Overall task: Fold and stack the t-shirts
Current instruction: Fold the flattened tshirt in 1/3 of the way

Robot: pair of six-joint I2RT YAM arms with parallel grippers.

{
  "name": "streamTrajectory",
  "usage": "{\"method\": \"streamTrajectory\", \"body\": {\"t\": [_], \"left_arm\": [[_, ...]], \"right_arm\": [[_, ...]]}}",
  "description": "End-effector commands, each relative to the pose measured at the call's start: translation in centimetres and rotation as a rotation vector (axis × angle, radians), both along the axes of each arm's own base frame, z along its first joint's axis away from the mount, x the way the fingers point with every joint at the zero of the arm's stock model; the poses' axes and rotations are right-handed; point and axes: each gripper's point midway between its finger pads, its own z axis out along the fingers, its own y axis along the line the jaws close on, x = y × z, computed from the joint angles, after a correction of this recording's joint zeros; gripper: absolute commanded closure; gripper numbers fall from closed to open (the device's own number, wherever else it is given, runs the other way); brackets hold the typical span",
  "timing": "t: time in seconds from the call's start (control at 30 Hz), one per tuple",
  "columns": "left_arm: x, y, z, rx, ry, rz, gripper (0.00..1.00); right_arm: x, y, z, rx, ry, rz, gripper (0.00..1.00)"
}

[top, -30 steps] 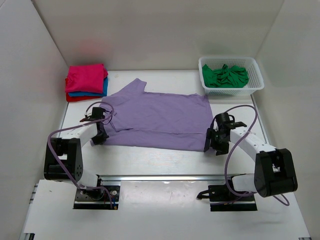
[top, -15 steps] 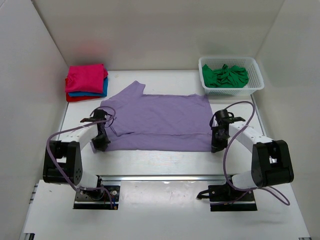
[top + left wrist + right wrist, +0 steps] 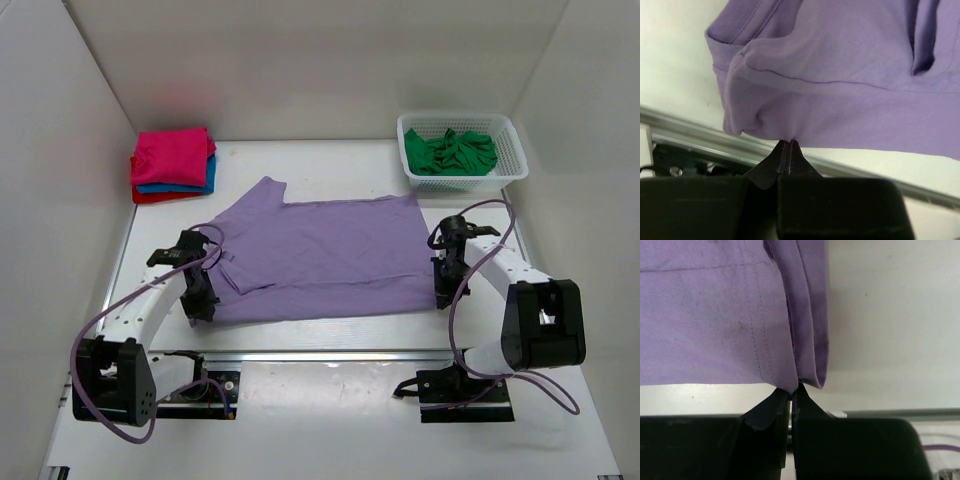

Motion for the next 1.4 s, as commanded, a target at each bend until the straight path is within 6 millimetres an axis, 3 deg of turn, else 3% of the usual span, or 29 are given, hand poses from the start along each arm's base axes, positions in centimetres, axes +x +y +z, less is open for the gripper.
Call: {"method": "streamTrajectory", "body": {"t": [0.0,0.13,0.27,0.33,0.37,0.4,0.43,0.5,0.57,0.6,0.73,0.8,0.83,0.87,1.0,1.07,1.13,1.2,1.27,1.37], "left_arm": [[-2.4,-0.1,1.0,-0.006,0.048,-0.017,1.0],[-4.0,0.3,1.7,-0.018,0.058,-0.028,1.0],[-4.5,0.2,2.1,-0.008,0.067,-0.038,1.0],[-4.0,-0.2,2.3,-0.041,0.056,-0.06,0.84],[-3.9,-0.6,2.4,-0.066,0.055,-0.067,0.67],[-3.5,-0.8,2.6,-0.077,0.041,-0.069,0.52],[-3.1,-0.8,2.9,-0.078,0.022,-0.064,0.48],[-2.3,-1.0,3.8,-0.079,-0.01,-0.063,0.44],[-0.4,-0.9,5.1,-0.084,-0.081,-0.053,0.46],[0.9,-0.7,6.3,-0.076,-0.141,-0.049,0.48],[9.4,-1.2,12.3,-0.068,-0.442,-0.077,0.51],[14.2,-2.6,14.9,-0.057,-0.621,-0.176,0.53],[15.9,-2.3,15.3,-0.033,-0.645,-0.179,0.57],[18.1,-2.4,15.4,-0.022,-0.683,-0.215,0.69],[25.5,-2.0,13.3,-0.027,-0.668,-0.248,0.8],[27.7,-1.9,11.5,-0.019,-0.615,-0.26,0.83],[30.1,-2.5,10.3,-0.008,-0.595,-0.299,0.74],[32.2,-2.7,7.8,-0.005,-0.55,-0.316,0.67],[34.6,-2.6,7.8,0.001,-0.587,-0.313,0.62],[37.4,-2.2,6.2,0.006,-0.594,-0.324,0.54]], "right_arm": [[0.0,-0.6,1.8,-0.018,-0.002,0.033,1.0],[-0.1,0.6,3.0,0.027,0.033,0.059,1.0],[-2.6,1.0,2.9,0.014,0.165,0.095,1.0],[-3.3,1.4,2.9,0.026,0.17,0.086,0.99],[-3.8,1.7,3.1,0.042,0.178,0.078,0.9],[-4.0,1.6,3.2,0.034,0.181,0.069,0.72],[-4.1,1.3,3.3,0.015,0.184,0.057,0.69],[-3.9,0.6,3.8,0.002,0.159,0.017,0.51],[-3.2,0.1,4.5,-0.004,0.127,-0.004,0.51],[-2.4,-0.1,5.3,-0.008,0.086,-0.013,0.52],[2.4,0.0,7.5,-0.032,-0.074,-0.01,0.55],[4.6,0.3,8.3,-0.036,-0.121,0.0,0.56],[6.1,0.5,9.0,-0.037,-0.165,-0.012,0.56],[7.6,1.1,9.2,-0.028,-0.194,-0.002,0.56],[10.8,2.7,9.8,0.011,-0.265,-0.001,0.57],[11.5,3.1,9.4,-0.001,-0.272,0.012,0.57],[11.9,3.5,9.7,0.008,-0.293,0.022,0.57],[12.1,3.7,9.5,0.014,-0.3,0.025,0.57],[12.3,3.7,9.6,0.027,-0.308,0.018,0.57],[12.3,3.7,9.4,0.029,-0.306,0.012,0.58]]}}
